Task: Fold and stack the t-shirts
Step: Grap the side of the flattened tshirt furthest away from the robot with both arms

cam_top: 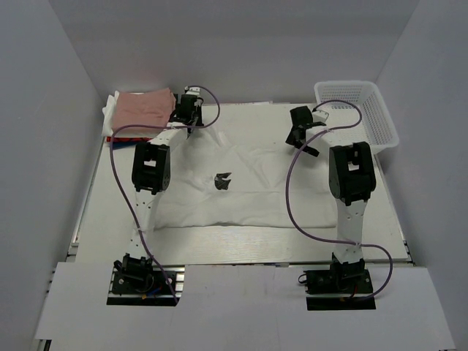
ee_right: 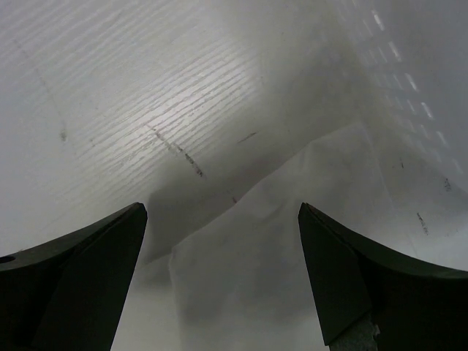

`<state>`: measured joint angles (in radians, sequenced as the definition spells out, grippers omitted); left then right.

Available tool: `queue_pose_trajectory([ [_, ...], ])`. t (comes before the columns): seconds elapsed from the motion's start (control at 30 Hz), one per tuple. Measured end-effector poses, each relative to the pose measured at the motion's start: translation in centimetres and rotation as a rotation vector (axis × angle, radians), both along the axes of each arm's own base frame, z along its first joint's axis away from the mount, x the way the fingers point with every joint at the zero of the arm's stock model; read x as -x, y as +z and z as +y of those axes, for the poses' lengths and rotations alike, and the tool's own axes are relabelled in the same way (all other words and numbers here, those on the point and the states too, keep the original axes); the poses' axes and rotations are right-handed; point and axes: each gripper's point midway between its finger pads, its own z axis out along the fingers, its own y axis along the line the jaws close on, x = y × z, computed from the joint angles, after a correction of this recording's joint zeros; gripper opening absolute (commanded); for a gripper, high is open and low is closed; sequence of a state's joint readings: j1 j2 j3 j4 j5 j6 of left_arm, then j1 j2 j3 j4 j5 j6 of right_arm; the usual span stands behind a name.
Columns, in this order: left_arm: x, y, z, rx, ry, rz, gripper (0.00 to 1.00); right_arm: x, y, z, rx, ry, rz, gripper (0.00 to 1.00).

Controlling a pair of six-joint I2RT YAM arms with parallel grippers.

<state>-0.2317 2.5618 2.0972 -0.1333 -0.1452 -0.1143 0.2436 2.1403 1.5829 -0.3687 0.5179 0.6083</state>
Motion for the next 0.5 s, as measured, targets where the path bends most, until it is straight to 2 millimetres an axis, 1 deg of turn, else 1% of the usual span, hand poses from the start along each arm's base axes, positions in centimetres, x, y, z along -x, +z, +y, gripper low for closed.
queue_pose_trajectory([
  [0.1, -0.1, 0.0, 0.5, 0.009, 0.013, 0.000, 0.00, -0.3, -0.9, -0.6, 0.028, -0.052, 0.028, 0.90],
  [0.2, -0.2, 0.1, 1.0, 0.017, 0.025, 0.000, 0.00, -1.0, -0.7, -1.0, 0.051, -0.095, 0.017, 0.90],
  [0.3, -0.3, 0.1, 1.1, 0.027, 0.019, 0.001, 0.00, -1.1, -0.3, -1.4, 0.067, -0.119, 0.010, 0.90],
  [0.4, -0.4, 0.2, 0.9, 0.044, -0.004, -0.001, 0.00, -1.0, -0.3, -1.6, 0.076, -0.131, 0.016, 0.78],
  [0.43, -0.4, 0.4, 0.8, 0.048, -0.010, -0.004, 0.00, -0.8, -0.4, -1.7, 0.080, -0.134, 0.023, 0.67],
  [0.5, -0.4, 0.8, 0.7, 0.054, -0.020, -0.008, 0.00, -0.4, -0.8, -1.8, 0.089, -0.135, 0.043, 0.59],
])
